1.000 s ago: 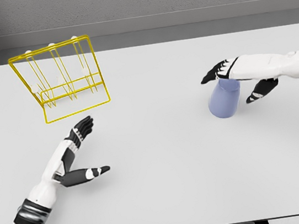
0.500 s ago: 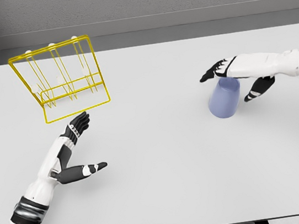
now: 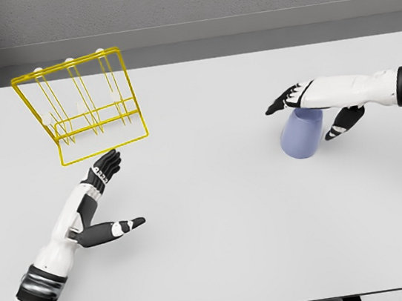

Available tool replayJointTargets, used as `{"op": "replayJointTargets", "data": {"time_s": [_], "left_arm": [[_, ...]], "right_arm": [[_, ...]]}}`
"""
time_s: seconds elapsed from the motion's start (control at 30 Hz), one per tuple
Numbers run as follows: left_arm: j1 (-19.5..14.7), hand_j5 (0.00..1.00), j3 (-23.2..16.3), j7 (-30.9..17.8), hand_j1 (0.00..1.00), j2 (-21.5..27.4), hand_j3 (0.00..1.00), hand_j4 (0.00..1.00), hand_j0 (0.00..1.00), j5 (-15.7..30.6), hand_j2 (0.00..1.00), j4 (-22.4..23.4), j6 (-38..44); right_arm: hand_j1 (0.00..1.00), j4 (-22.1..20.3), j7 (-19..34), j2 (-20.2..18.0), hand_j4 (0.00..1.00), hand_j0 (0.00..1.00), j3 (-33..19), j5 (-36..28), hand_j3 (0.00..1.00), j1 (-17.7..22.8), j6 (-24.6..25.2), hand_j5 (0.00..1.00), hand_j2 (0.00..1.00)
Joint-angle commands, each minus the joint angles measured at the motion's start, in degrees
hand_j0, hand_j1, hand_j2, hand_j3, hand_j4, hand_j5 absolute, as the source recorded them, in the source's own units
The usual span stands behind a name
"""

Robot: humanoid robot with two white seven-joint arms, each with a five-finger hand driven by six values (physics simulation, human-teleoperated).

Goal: Place the cup on the cup holder with both arms

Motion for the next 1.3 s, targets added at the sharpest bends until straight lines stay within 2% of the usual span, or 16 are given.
{"op": "replayJointTargets", "data": {"time_s": [0.0, 0.43, 0.5, 0.53, 0.73, 0.77, 0.87, 0.93, 0.97, 1.27], "left_arm": [[0.00, 1.00, 0.01, -0.08, 1.00, -0.62, 1.00, 1.00, 1.00, 0.03, 1.00, -0.04, -0.05], [-0.97, 1.00, -0.16, -0.08, 1.00, -1.15, 1.00, 1.00, 1.00, 0.83, 1.00, -0.04, -0.84], [-0.88, 1.00, 0.10, -4.99, 1.00, -5.45, 1.00, 1.00, 1.00, 0.74, 1.00, -0.04, -0.40], [-0.88, 1.00, 0.63, -5.70, 1.00, -5.90, 1.00, 1.00, 1.00, 0.74, 1.00, -0.04, 0.39], [-0.53, 1.00, 0.80, -5.26, 1.00, -5.81, 1.00, 1.00, 1.00, 1.35, 1.00, -0.04, 1.98], [-0.44, 1.00, 0.80, -5.26, 1.00, -5.37, 1.00, 1.00, 1.00, 3.02, 1.00, -0.04, 2.33], [0.26, 1.00, 2.12, -4.82, 1.00, -5.11, 1.00, 1.00, 1.00, 3.55, 1.00, -0.04, 4.43], [0.53, 1.00, 2.65, -4.82, 1.00, -4.67, 1.00, 1.00, 1.00, 6.98, 1.00, -0.04, 6.54], [0.70, 1.00, 3.53, -4.82, 1.00, -4.75, 1.00, 1.00, 1.00, 7.15, 1.00, -0.04, 7.60], [-0.26, 1.00, 2.74, -4.91, 1.00, -5.72, 1.00, 1.00, 1.00, 6.28, 1.00, 0.49, 7.95]], "right_arm": [[1.00, 0.83, 0.21, 0.26, 1.00, 1.00, 0.00, -0.37, 1.00, 0.00, 0.15, 1.00, 1.00], [1.00, 1.62, 0.21, 0.61, 1.00, 1.00, 0.00, -0.37, 1.00, 0.00, 0.15, 1.00, 1.00], [1.00, 1.62, 0.21, 1.14, 1.00, 1.00, 0.00, -0.37, 1.00, -0.44, 0.15, 1.00, 1.00], [1.00, 1.62, 0.21, 1.58, 1.00, 1.00, 0.09, -0.37, 1.00, -0.53, 0.15, 1.00, 1.00], [1.00, 1.62, 0.21, 1.93, 1.00, 1.00, 1.23, -0.37, 1.00, -0.62, 0.15, 1.00, 1.00], [1.00, 1.62, 0.21, 1.93, 1.00, 1.00, 1.41, -0.37, 1.00, -0.53, 0.15, 1.00, 1.00], [1.00, 1.71, 0.21, 1.76, 1.00, 1.00, 1.59, -0.37, 1.00, -0.70, 0.15, 1.00, 1.00], [1.00, 1.71, 0.21, 1.84, 1.00, 1.00, 1.59, -0.37, 1.00, -0.70, 0.15, 1.00, 1.00], [1.00, 1.71, 0.21, 1.84, 1.00, 1.00, 1.59, -0.37, 1.00, -0.70, 0.15, 1.00, 1.00], [1.00, 2.50, 0.21, 1.76, 1.00, 1.00, 1.50, -0.37, 1.00, -0.62, 0.15, 1.00, 1.00]]}}
